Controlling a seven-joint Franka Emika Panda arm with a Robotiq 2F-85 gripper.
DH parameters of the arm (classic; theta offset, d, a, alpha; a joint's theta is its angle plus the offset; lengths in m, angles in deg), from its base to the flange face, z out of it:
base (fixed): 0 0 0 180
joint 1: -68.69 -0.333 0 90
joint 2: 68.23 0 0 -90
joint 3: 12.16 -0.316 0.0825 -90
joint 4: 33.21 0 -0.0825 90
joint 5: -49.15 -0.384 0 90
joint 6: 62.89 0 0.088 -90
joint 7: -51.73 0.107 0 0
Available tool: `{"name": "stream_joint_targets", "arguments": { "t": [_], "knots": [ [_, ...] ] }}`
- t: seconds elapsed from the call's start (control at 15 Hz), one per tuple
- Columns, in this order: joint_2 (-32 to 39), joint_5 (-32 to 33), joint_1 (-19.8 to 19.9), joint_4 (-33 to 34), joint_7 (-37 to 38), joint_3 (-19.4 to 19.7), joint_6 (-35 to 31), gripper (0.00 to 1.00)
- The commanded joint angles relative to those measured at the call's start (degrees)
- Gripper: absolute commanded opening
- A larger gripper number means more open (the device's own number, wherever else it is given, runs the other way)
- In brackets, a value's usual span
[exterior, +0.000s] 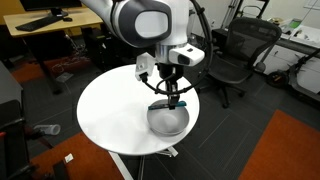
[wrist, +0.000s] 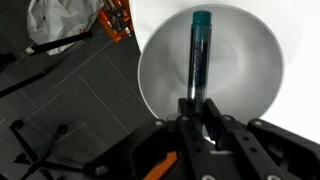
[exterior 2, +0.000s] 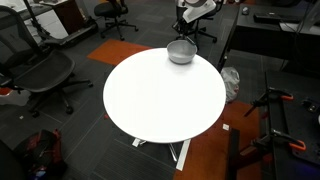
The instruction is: Pick the marker and put it in the bowl
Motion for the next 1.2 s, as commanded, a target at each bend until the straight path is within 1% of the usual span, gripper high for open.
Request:
{"name": "stream_joint_targets", "arguments": {
  "t": [0.0,0.07,0.13,0.2,0.27,0.33,0.53,0.67,0.73,1.13],
  "knots": [
    [4.38,-1.35,1.04,5.58,-1.28,-0.32,0.67,0.05],
    [5.41,-1.66,1.26,6.64,-1.49,-0.47,0.75,0.05],
    [6.26,-2.06,1.43,7.63,-1.62,-0.64,1.00,0.44],
    [7.04,-2.32,1.44,8.50,-1.40,-0.59,1.17,0.45],
    [7.58,-2.62,1.50,9.20,-1.60,-0.72,1.34,0.50],
    [7.85,-2.68,1.37,9.60,-1.54,-0.69,1.24,0.58],
    [7.25,-3.07,1.15,9.55,-1.68,-1.03,1.10,0.80],
    [5.26,-2.95,0.50,7.89,-1.43,-1.12,0.80,0.95],
    [3.95,-2.64,-0.03,6.73,-1.25,-1.11,0.49,1.00],
    [-4.64,-2.14,-2.48,1.19,-0.99,-2.14,-0.05,1.00]
  ]
}}
